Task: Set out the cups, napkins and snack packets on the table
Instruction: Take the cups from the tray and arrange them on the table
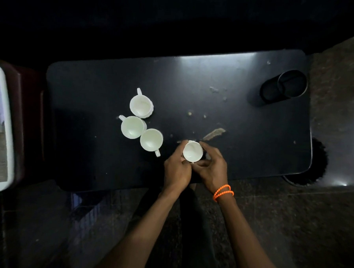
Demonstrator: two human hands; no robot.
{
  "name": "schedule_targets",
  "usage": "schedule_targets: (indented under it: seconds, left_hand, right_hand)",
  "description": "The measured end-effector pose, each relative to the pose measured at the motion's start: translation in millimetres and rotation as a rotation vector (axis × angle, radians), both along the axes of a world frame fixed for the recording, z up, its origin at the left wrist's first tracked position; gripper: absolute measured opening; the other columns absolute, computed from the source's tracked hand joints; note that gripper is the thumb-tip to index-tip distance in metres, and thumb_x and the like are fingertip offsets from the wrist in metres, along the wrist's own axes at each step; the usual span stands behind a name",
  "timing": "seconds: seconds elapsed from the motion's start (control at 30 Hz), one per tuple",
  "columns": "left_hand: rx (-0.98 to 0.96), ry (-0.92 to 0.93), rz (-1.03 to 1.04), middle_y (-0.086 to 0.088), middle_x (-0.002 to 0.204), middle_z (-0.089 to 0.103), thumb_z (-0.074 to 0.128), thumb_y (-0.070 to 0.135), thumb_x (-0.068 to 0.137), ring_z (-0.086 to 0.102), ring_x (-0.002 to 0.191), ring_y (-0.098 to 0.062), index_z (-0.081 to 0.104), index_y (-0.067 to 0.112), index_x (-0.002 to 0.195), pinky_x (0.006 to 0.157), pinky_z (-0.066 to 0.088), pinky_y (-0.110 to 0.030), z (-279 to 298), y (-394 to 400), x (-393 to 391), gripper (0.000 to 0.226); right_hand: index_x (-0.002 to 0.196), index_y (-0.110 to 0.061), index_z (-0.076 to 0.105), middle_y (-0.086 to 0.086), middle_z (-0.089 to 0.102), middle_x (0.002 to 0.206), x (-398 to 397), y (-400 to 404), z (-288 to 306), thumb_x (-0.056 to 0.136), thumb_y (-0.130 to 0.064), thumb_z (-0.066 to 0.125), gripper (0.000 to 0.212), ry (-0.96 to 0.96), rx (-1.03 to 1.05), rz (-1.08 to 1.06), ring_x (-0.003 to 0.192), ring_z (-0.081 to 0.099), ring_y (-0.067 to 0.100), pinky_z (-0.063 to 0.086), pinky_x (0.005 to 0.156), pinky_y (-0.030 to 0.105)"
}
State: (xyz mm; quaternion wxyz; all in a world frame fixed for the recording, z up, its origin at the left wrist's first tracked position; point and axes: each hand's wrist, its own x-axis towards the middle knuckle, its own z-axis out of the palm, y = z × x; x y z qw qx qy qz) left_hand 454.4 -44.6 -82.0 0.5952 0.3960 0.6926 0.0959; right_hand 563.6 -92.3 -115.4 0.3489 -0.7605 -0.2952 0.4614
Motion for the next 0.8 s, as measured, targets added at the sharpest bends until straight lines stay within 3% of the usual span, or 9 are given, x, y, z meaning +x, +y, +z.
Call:
schedule_targets:
  seconds: [0.1,0.17,0.3,0.4,0.5,0.67,0.73,0.8]
  left_hand:
    - [-0.046,-0.027,-0.036,0.017,0.102,0.074,0.052,-0.004,0.074,0.066,0.098,-0.004,0.066,0.045,0.130,0.096,0.055,-0.026,0,-14,-8,0.076]
    - [-0.074,-0.050,-0.063,0.013,0.083,0.071,0.052,0.001,0.069,0.066,0.086,-0.013,0.067,0.053,0.124,0.093,0.059,-0.034,1,-21,-13,0.078]
    - [-0.101,-0.114,-0.066,0.005,0.083,0.075,0.053,0.002,0.069,0.074,0.092,-0.030,0.064,0.067,0.114,0.092,0.062,-0.047,-7,-36,-18,0.080]
    - [-0.118,-0.152,-0.098,-0.004,0.080,0.075,0.050,0.002,0.073,0.075,0.082,-0.023,0.063,0.060,0.127,0.089,0.063,-0.051,-15,-46,-21,0.081]
    - [-0.130,-0.165,-0.105,-0.007,0.086,0.076,0.049,0.006,0.073,0.077,0.089,-0.025,0.060,0.059,0.132,0.089,0.063,-0.051,-20,-52,-23,0.080]
    - [-0.169,-0.169,-0.070,-0.002,0.079,0.077,0.054,0.004,0.075,0.076,0.084,-0.019,0.066,0.064,0.115,0.091,0.063,-0.044,-21,-44,-26,0.074]
    - [-0.181,-0.135,-0.031,-0.003,0.084,0.079,0.056,0.012,0.073,0.076,0.093,-0.026,0.072,0.055,0.104,0.092,0.062,-0.041,-16,-35,-33,0.056]
    - [-0.161,-0.073,0.051,-0.003,0.088,0.079,0.057,0.007,0.081,0.077,0.094,-0.024,0.074,0.042,0.096,0.093,0.061,-0.042,-14,-26,-46,0.042]
  right_hand:
    - [0.130,-0.017,0.065,0.000,0.058,0.123,-4,-20,2,0.066,0.006,0.089,0.072,-0.021,-0.002,-0.036,0.091,0.073,0.022,0.059,0.072,0.018]
    - [0.129,-0.017,0.065,0.001,0.058,0.126,-6,-31,3,0.066,0.005,0.089,0.072,-0.048,0.003,-0.029,0.102,0.071,0.021,0.059,0.074,0.018]
    - [0.125,-0.035,0.061,-0.004,0.057,0.128,-5,-47,6,0.066,0.006,0.089,0.078,-0.090,0.020,-0.023,0.110,0.067,0.007,0.058,0.073,0.013]
    - [0.125,-0.043,0.059,-0.015,0.057,0.125,-2,-56,6,0.066,0.001,0.091,0.080,-0.104,-0.013,0.004,0.093,0.070,-0.002,0.058,0.070,0.014]
    - [0.129,-0.036,0.061,-0.020,0.054,0.125,-1,-62,2,0.068,0.001,0.090,0.077,-0.112,-0.040,0.020,0.088,0.070,-0.003,0.057,0.070,0.013]
    - [0.138,-0.019,0.059,0.005,0.056,0.131,-3,-61,3,0.067,0.001,0.090,0.080,-0.197,-0.031,0.096,0.108,0.057,-0.016,0.051,0.076,0.003]
    - [0.144,-0.017,0.055,0.006,0.053,0.133,-3,-57,11,0.065,-0.003,0.092,0.088,-0.225,-0.048,0.126,0.108,0.058,-0.009,0.046,0.078,-0.002]
    - [0.146,-0.018,0.053,0.005,0.051,0.134,-6,-53,22,0.067,-0.010,0.092,0.089,-0.280,-0.071,0.091,0.104,0.062,0.009,0.043,0.081,-0.003]
